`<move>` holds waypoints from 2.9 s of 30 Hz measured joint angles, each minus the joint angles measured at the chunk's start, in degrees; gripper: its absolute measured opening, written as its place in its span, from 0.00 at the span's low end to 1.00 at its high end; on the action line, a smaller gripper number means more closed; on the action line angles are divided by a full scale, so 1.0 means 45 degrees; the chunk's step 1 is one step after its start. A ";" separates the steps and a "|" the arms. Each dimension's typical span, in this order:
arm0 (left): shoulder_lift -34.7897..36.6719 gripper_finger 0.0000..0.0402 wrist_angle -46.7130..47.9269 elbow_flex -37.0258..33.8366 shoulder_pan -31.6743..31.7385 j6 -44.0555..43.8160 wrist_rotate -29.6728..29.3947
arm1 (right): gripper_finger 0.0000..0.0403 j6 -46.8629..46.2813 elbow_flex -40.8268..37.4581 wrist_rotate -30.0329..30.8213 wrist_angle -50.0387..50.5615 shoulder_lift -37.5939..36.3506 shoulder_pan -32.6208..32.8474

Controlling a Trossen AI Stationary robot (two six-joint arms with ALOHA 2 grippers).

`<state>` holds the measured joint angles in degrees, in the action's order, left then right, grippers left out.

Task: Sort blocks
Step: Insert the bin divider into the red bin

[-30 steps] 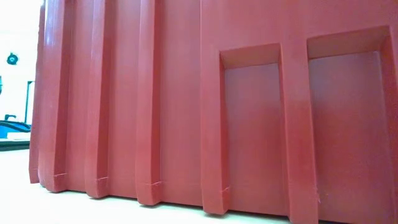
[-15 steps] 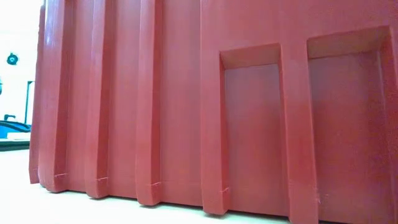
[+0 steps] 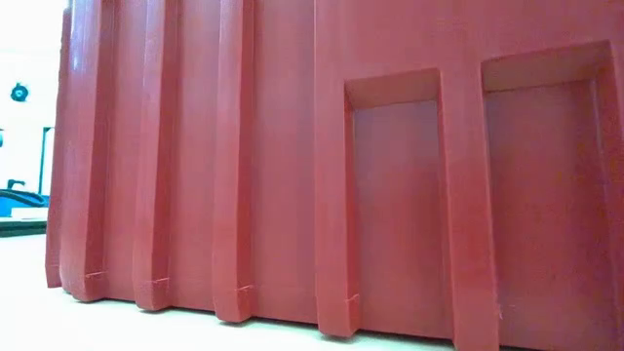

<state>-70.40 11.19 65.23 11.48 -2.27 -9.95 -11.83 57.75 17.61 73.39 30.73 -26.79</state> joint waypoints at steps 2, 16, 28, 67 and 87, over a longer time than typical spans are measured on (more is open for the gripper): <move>-0.0109 0.38 -0.0042 0.0000 0.0059 -0.0017 0.0006 | 0.19 -0.0046 -0.0470 -0.0007 -0.0006 -0.0396 0.0000; -0.0777 0.35 -0.0504 0.0000 0.0176 -0.0766 0.0001 | 0.01 -0.0832 -0.2246 0.0104 0.0526 -0.2246 0.0000; -0.1098 0.35 -0.0595 0.0000 0.0187 -0.0995 0.0004 | 0.00 -0.1580 -0.2656 0.1734 0.0709 -0.1796 0.0000; -0.1129 0.35 -0.0578 0.0000 0.0322 -0.0966 0.0004 | 0.48 -0.8376 0.0175 0.0262 0.3701 -0.3294 0.0000; -0.1119 0.35 -0.0575 0.0000 0.0455 -0.0894 0.0009 | 0.38 -0.8524 -0.2111 -0.1812 0.1060 -0.3195 0.0000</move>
<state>-75.44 8.60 65.23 13.53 -6.29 -9.91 -50.19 48.26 9.46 78.16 16.35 -26.79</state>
